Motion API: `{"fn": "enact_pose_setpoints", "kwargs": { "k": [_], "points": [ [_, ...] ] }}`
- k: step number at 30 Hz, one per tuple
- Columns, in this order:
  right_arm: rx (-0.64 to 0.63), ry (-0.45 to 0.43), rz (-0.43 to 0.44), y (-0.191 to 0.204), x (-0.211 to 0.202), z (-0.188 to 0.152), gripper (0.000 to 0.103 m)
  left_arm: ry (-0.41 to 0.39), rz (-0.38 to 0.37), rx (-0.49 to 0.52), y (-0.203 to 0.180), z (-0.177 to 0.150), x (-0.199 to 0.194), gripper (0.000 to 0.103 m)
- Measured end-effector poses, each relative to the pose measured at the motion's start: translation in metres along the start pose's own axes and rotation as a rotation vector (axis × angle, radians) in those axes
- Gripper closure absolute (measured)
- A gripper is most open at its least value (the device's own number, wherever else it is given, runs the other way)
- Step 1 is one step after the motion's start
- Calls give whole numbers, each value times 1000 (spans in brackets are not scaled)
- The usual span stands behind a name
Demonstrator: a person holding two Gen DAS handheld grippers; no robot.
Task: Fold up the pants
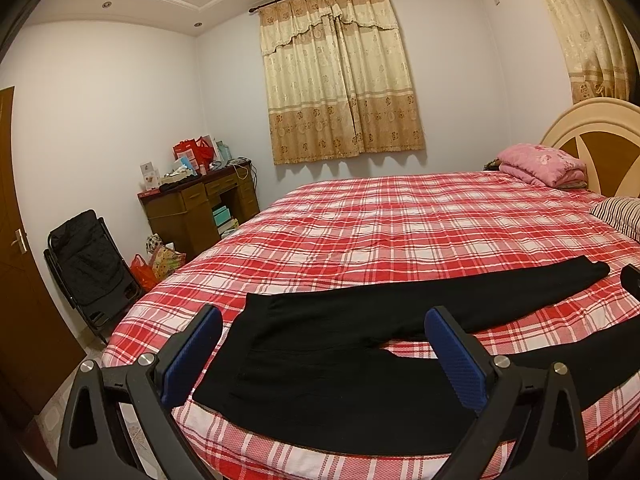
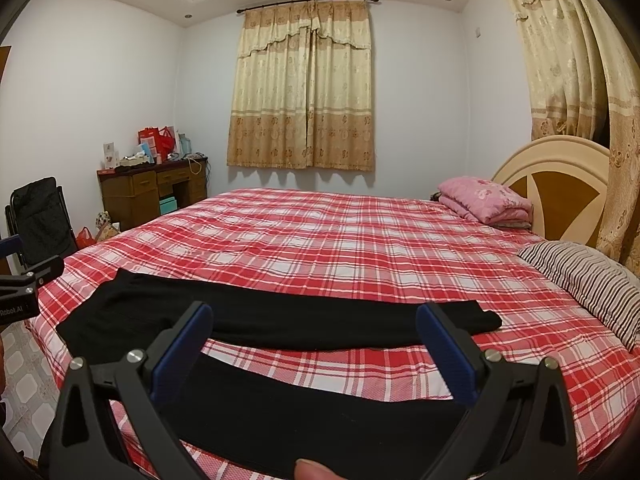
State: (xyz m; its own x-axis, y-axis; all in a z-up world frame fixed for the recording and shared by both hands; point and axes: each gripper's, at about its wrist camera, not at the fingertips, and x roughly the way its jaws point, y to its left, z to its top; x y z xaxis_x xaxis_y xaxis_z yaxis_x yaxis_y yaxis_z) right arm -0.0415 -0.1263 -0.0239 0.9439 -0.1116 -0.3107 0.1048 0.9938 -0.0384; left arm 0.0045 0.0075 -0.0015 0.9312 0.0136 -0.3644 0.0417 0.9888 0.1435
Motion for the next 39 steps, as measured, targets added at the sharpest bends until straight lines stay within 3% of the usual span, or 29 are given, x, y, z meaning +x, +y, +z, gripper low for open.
{"fn": "enact_pose_setpoints", "kwargs": {
  "k": [39],
  "points": [
    [-11, 8, 0, 3, 2, -4, 0, 3, 3, 3, 0, -2, 2, 1]
  ]
}}
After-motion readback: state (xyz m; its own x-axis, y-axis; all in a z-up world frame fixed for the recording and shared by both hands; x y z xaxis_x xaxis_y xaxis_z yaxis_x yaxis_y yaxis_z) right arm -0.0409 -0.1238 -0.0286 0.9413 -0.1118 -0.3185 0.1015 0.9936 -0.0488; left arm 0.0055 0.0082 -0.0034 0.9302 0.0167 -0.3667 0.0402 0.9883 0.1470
